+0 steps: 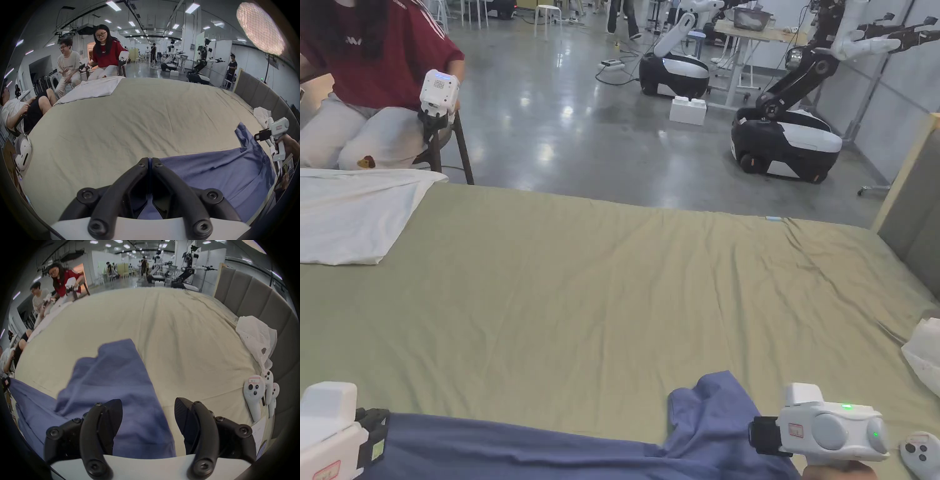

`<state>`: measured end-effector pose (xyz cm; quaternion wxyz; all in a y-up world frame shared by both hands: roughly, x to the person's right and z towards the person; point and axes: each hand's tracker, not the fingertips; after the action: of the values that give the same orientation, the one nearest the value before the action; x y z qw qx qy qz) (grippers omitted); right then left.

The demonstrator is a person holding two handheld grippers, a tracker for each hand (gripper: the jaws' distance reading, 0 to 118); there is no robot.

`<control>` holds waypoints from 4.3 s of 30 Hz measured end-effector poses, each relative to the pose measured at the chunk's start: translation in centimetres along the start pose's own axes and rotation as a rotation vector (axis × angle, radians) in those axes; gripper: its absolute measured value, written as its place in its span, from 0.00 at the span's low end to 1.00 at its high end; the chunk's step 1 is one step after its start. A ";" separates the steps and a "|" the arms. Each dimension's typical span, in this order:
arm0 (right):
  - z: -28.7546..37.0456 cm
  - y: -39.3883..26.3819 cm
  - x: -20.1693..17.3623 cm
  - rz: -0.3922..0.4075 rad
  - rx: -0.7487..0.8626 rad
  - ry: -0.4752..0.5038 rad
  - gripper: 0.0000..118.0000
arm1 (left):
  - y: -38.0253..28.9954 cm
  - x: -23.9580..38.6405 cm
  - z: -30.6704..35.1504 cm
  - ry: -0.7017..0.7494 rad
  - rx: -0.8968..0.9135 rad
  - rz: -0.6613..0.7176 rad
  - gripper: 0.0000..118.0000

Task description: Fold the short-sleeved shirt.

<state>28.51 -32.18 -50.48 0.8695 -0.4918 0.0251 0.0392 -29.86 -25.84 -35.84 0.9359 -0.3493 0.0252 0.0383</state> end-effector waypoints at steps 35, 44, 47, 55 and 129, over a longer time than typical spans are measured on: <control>19.8 -9.8 0.3 -0.006 0.215 0.063 0.00 | -1.2 -4.3 7.2 -0.069 0.054 0.013 0.00; 20.8 -19.9 -0.2 0.021 0.079 0.035 0.00 | -9.8 -4.6 10.7 -0.076 -0.063 -0.038 0.00; 19.6 -23.0 -0.8 0.020 0.019 0.030 0.00 | -12.9 -5.0 10.4 -0.062 -0.141 -0.015 0.00; 14.8 -25.8 -1.8 0.024 -0.027 -0.011 0.01 | -16.8 -5.8 6.1 -0.015 -0.244 -0.096 0.00; 22.2 -14.2 -18.9 0.053 0.817 -0.017 0.01 | -15.8 -12.8 0.5 -0.723 -0.328 0.743 0.20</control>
<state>11.16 -21.28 -25.45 0.9921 -0.1050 0.0439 0.0524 -41.14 -38.08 -24.26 0.7416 -0.4229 -0.1827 0.4877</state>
